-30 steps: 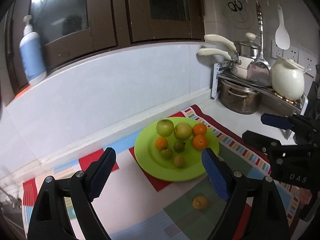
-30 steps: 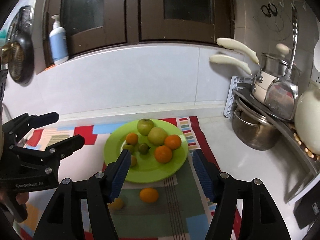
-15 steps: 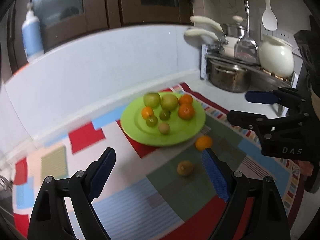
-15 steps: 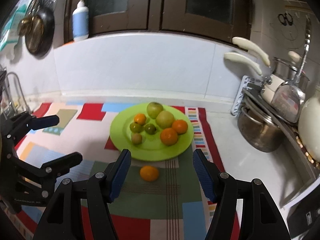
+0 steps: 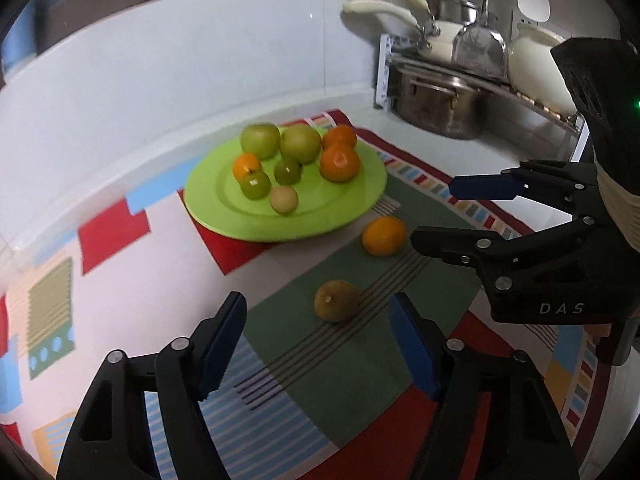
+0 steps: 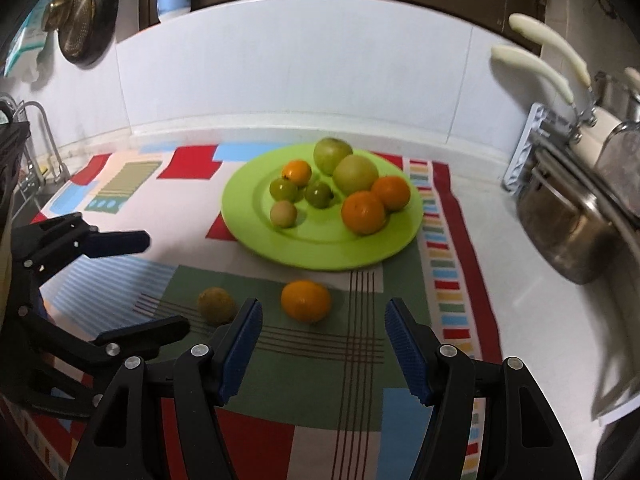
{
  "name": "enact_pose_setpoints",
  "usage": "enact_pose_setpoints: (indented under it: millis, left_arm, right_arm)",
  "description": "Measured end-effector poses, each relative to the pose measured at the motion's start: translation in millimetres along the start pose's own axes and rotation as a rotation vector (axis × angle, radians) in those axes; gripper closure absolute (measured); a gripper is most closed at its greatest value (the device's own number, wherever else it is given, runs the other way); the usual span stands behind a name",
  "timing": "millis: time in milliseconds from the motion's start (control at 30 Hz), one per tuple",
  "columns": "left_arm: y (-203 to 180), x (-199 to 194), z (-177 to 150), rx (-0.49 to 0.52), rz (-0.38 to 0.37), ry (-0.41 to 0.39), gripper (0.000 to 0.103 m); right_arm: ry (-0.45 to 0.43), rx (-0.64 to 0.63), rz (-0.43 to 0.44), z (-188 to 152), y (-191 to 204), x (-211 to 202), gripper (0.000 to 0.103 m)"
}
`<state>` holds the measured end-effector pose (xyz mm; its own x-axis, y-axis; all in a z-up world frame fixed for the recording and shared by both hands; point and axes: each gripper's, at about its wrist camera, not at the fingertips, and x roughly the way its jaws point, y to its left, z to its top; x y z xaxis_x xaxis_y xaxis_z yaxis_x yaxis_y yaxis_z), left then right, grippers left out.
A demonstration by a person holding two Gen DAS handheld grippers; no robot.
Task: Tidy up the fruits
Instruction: 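Withdraw both tools toward the last orange and brown round fruit, then grasp the brown round fruit with the left tool while the right tool grasps the orange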
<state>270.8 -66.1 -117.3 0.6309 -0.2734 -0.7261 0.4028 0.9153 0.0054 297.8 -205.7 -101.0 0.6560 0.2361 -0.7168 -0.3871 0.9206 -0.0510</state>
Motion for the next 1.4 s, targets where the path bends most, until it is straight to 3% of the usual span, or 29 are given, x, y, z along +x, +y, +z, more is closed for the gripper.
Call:
enact_pose_setpoints:
  millis: [333, 467, 500, 767, 867, 1400]
  left_arm:
    - [2, 27, 0, 0.007, -0.057, 0.048, 0.061]
    - [6, 34, 0, -0.006, -0.093, 0.063, 0.068]
    - [6, 35, 0, -0.007, -0.099, 0.067, 0.074]
    - [16, 29, 4, -0.039, -0.076, 0.048, 0.075]
    - [18, 26, 5, -0.044, -0.06, 0.039, 0.075]
    - [23, -10, -1, -0.072, -0.05, -0.008, 0.075]
  right_arm:
    - [0.059, 0.014, 0.047, -3, -2, 32, 0.046]
    - [0.068, 0.022, 0.056, -2, -2, 40, 0.049]
    - [0.069, 0.026, 0.057, -1, -2, 42, 0.049]
    - [0.087, 0.053, 0.073, 3, 1, 58, 0.056]
    - [0.098, 0.054, 0.078, 2, 2, 62, 0.066]
    - [0.028, 0.152, 0.055, -9, 18, 18, 0.066]
